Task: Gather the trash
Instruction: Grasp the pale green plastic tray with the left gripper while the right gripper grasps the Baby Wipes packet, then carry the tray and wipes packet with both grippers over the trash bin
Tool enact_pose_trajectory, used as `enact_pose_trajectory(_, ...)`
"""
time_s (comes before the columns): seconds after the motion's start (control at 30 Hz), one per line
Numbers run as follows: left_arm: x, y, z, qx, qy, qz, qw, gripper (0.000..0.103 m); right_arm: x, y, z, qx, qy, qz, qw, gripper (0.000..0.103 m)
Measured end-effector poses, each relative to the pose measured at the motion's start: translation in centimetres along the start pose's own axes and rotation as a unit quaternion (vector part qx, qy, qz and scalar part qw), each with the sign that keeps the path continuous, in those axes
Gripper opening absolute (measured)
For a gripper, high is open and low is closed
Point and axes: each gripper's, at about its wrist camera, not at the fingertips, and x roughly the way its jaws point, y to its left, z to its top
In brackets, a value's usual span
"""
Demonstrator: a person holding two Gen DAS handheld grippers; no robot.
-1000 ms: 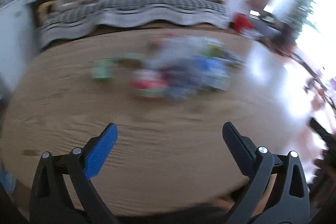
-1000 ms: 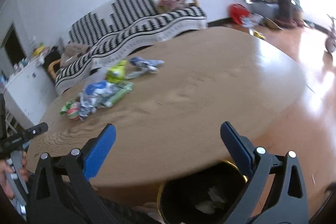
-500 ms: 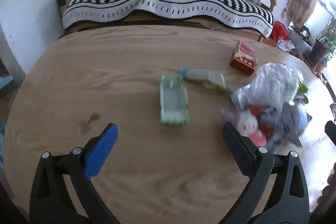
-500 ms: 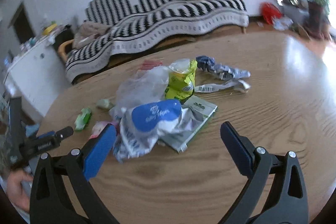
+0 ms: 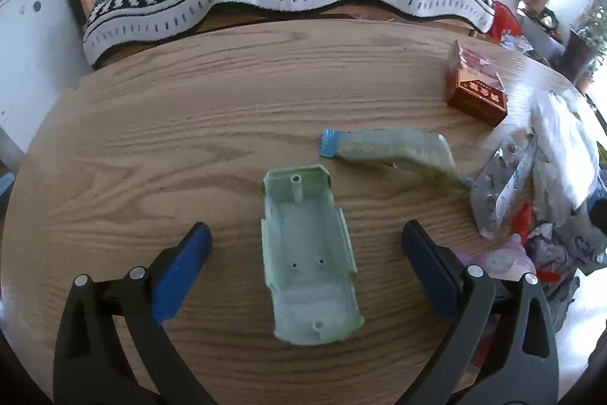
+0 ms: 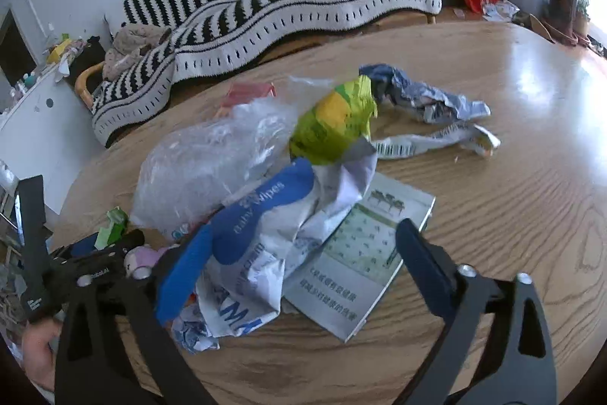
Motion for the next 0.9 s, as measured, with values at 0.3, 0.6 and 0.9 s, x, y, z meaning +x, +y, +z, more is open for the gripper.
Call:
enact_pose_trajectory(0.3, -1.1, 1.7, 0.0, -0.008, -0.016, -0.011, 0.9998, 0.032, 0.0, 0.8, 0.2, -0.007, 0.004, 0.041, 0.999, 0.040)
enact_pose_trajectory(0.6, -3.0, 3.0, -0.5, -0.036, -0.021, -0.040, 0.9983, 0.032, -1.6, 1.2, 0.2, -0.018, -0.021, 0.049, 0.998, 0.030)
enact_pose_trajectory(0.9, -5.1, 3.1, -0.2, -0.035, -0.045, -0.053, 0.9970, 0.032, -6.2, 1.6, 0.5, -0.041, -0.132, 0.001, 0.990, 0.030)
